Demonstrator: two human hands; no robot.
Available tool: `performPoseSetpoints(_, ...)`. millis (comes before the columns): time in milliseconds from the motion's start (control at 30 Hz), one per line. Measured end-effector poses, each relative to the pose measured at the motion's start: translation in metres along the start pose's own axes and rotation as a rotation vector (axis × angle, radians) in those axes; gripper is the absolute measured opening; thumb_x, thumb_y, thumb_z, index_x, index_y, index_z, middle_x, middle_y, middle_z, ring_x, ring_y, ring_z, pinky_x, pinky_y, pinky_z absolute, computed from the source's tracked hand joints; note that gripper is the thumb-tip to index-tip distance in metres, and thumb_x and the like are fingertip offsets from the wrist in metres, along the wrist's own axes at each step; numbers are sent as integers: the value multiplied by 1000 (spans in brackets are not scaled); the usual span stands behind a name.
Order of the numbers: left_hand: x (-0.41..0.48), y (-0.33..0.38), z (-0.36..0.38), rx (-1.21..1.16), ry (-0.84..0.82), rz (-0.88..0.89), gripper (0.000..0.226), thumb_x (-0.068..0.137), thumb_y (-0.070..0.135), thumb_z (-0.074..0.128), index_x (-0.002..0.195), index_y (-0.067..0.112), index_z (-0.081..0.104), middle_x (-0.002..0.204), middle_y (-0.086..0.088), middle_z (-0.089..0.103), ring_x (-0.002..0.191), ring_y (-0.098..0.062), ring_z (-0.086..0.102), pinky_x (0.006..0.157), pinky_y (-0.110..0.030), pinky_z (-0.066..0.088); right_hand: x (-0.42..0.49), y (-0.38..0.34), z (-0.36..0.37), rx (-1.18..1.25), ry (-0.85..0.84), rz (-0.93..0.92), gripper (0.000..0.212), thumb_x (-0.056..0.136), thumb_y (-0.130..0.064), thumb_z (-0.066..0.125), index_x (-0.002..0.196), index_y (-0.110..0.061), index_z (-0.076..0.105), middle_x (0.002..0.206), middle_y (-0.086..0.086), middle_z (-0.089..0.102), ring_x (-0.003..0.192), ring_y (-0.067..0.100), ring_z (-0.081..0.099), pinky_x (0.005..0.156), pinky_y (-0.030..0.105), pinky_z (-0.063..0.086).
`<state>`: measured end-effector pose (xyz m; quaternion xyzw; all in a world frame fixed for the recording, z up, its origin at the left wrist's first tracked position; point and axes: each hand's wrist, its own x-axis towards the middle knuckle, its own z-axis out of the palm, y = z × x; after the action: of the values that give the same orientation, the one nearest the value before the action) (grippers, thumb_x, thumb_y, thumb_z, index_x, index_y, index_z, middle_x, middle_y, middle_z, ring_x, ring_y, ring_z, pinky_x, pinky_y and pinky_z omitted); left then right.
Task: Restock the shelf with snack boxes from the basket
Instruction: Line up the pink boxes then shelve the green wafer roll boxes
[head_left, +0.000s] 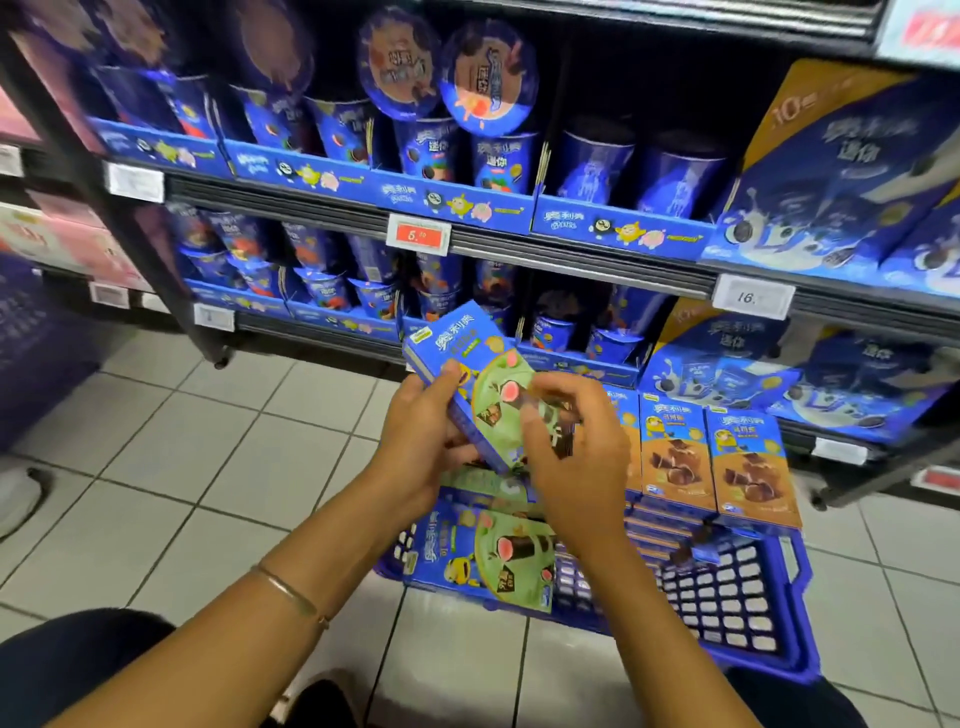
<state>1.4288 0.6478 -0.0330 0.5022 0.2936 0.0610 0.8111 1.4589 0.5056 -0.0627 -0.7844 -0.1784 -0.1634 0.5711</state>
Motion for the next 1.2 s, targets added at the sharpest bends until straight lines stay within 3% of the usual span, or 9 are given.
performPoseSetpoints(67,6,3,-8,20,27,8,12,111,31,54,109,21,61,76,8,80,64,-10,77,50,-31,61,-5,17,-6,75,121,254,15,94,-17,65,109,-22,64,107,-6,66,100,16,64,82,30,52)
performPoseSetpoints(167,10,7,-16,26,115,15,19,112,38,53,107,22,61,82,7,80,65,-11,76,48,-27,57,-15,47,-10,54,-198,461,20,96,-14,67,114,-19,61,111,-1,64,103,21,63,89,34,55)
performPoseSetpoints(267,11,12,-19,-12,141,1,29,113,42,49,114,19,68,110,-5,82,82,-20,79,63,-37,65,-26,67,-10,-264,-641,328,38,91,-32,75,125,-21,63,126,-3,61,117,18,56,101,39,49)
performPoseSetpoints(333,9,14,-19,-79,120,-17,32,113,42,48,118,19,70,111,-8,82,85,-23,81,80,-48,66,-27,70,-8,-389,-725,243,38,88,-41,75,122,-27,65,122,-6,64,113,18,55,94,40,49)
performPoseSetpoints(467,2,17,-23,-180,88,-67,44,111,50,47,127,17,72,110,-8,83,92,-29,82,91,-55,62,-18,65,-14,-394,-673,253,14,87,-45,74,96,-37,67,97,-16,69,89,11,62,74,38,55)
performPoseSetpoints(700,3,28,-37,-199,205,-14,51,110,60,41,109,23,76,96,-4,84,76,-23,82,50,-38,62,4,34,-31,90,-176,460,14,87,-33,79,94,-23,72,87,-11,75,80,9,69,74,39,55)
performPoseSetpoints(900,3,18,-28,40,215,-19,52,110,61,40,112,23,76,104,-5,84,93,-28,81,70,-38,62,19,6,-33,375,-163,604,27,93,-31,71,110,-10,72,106,9,77,101,37,72,90,58,54)
performPoseSetpoints(1100,-2,7,-18,120,128,2,51,110,59,42,117,20,75,106,-6,84,93,-30,81,80,-49,66,19,-1,-14,480,-152,718,29,94,-31,71,113,-9,69,106,10,77,101,35,72,86,50,56)
performPoseSetpoints(1200,-8,2,-12,90,76,19,53,109,60,43,121,20,76,110,-8,83,99,-33,81,91,-54,64,15,-4,1,494,-137,723,29,94,-27,72,107,-2,68,95,10,76,95,31,70,75,33,57)
